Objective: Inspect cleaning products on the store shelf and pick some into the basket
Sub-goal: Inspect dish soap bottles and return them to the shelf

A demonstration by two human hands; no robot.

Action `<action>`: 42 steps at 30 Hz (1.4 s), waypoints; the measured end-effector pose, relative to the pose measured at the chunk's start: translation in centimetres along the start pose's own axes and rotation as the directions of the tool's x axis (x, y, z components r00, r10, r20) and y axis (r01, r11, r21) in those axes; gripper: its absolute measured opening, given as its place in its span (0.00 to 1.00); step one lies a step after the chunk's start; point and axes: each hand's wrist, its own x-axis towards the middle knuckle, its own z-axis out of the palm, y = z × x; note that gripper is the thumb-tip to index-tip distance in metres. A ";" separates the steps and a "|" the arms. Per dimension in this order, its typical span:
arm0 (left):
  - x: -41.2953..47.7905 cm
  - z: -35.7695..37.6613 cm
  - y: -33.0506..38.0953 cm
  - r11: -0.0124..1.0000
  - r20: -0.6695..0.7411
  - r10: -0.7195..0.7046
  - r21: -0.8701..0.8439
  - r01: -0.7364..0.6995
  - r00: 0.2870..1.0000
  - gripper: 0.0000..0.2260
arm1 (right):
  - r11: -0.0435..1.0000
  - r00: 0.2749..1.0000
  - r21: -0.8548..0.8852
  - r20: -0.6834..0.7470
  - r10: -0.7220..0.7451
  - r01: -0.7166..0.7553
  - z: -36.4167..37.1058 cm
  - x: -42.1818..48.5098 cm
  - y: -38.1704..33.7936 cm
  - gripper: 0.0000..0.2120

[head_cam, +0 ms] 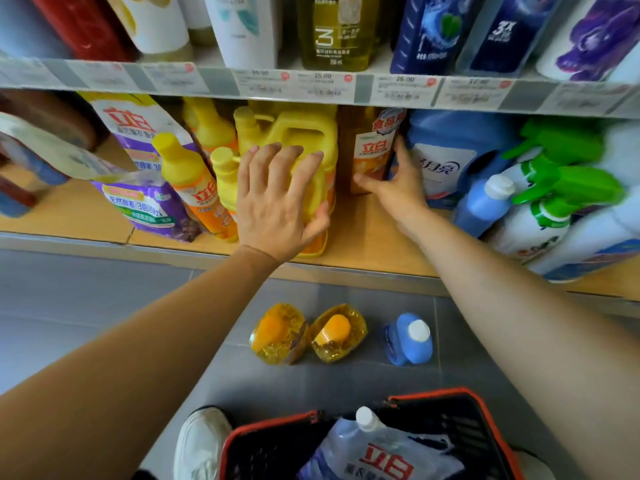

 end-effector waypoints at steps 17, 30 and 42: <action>0.2 0.5 -0.1 1.000 -0.012 0.005 -0.001 -0.005 1.000 0.25 | 0.989 0.967 0.103 -0.241 -0.079 0.106 1.7 -0.8 -0.6 0.37; 0.1 0.6 0.0 1.000 -0.002 -0.007 -0.028 0.007 1.000 0.26 | 0.978 0.964 0.097 -0.211 -0.160 0.184 1.8 0.6 -1.3 0.38; 1.2 -4.0 0.8 0.979 0.285 -0.072 -0.162 0.122 0.956 0.27 | 0.987 0.987 -0.051 -0.032 -0.156 0.154 -4.9 -7.5 -1.6 0.34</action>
